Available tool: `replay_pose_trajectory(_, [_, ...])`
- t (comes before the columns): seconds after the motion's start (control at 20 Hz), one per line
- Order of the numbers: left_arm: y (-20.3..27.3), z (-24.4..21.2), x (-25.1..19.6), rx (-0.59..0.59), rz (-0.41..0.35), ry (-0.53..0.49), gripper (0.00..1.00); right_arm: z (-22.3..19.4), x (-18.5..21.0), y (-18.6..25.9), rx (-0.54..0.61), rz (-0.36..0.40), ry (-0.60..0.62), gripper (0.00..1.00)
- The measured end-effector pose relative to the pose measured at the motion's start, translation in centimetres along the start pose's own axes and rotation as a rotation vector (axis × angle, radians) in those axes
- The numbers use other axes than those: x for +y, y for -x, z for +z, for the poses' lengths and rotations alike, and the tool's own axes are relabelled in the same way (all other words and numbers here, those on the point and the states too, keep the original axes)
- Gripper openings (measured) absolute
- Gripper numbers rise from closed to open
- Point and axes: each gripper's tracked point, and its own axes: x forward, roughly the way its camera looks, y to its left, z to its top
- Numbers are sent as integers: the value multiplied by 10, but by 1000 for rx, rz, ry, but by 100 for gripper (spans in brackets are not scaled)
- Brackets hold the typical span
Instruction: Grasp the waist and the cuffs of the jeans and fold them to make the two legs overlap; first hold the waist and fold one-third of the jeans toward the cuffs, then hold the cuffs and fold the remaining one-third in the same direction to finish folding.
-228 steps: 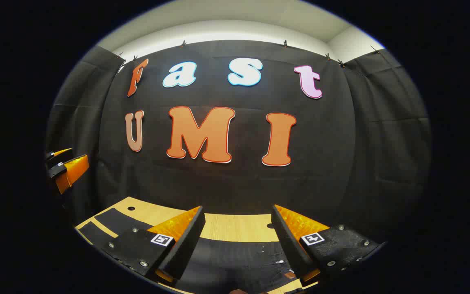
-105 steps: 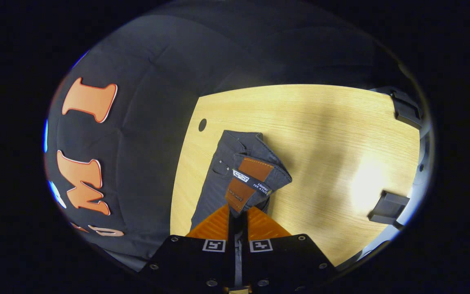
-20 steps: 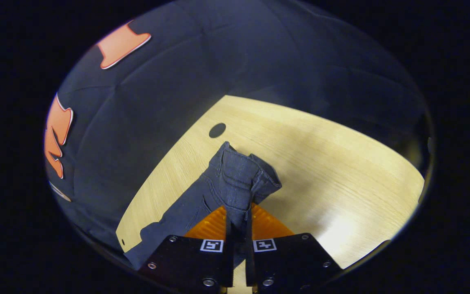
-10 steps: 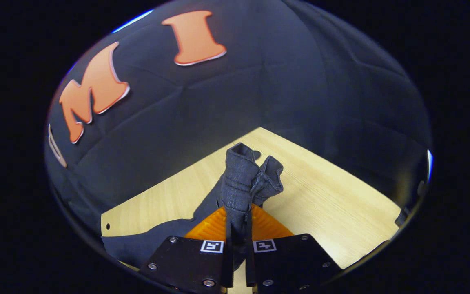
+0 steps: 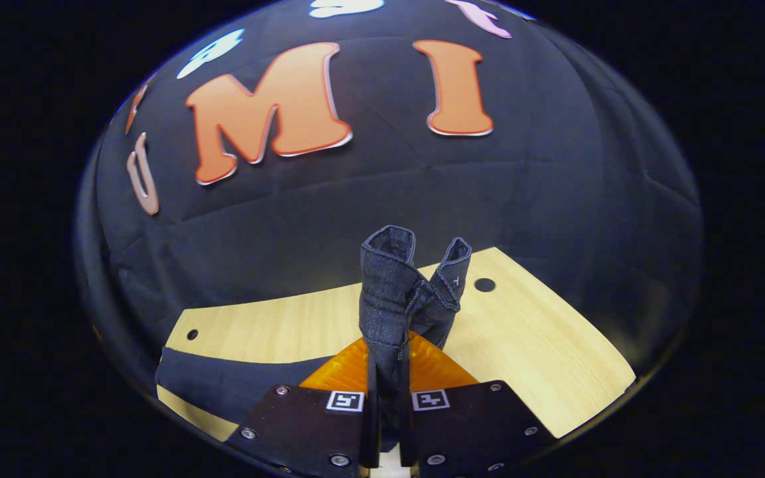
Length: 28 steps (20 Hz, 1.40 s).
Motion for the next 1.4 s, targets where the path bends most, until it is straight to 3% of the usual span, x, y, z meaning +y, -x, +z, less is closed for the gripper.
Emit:
replay_pose_trajectory(0.3, [3,-5,16,18,39,35,96,-35,91,4,22,112,210,12])
replay_pose_trajectory(0.6, [5,-15,30,53,73,61,95,-118,165,-15,150,180,308,12])
replay_pose_trajectory(0.8, [7,-21,39,85,91,74,96,-149,177,-25,221,176,335,12])
replay_pose_trajectory(0.95, [7,-28,43,114,94,95,95,-167,187,-19,292,184,282,30])
replay_pose_trajectory(1.1, [7,-40,46,168,95,125,96,-174,190,-16,295,168,296,34])
replay_pose_trajectory(1.3, [14,-68,46,322,95,180,95,-174,186,-2,308,158,270,40])
replay_pose_trajectory(1.35, [18,-76,43,368,94,206,100,-175,187,2,312,158,268,44])
replay_pose_trajectory(1.4, [23,-80,38,409,84,231,96,-177,195,7,321,189,254,46])
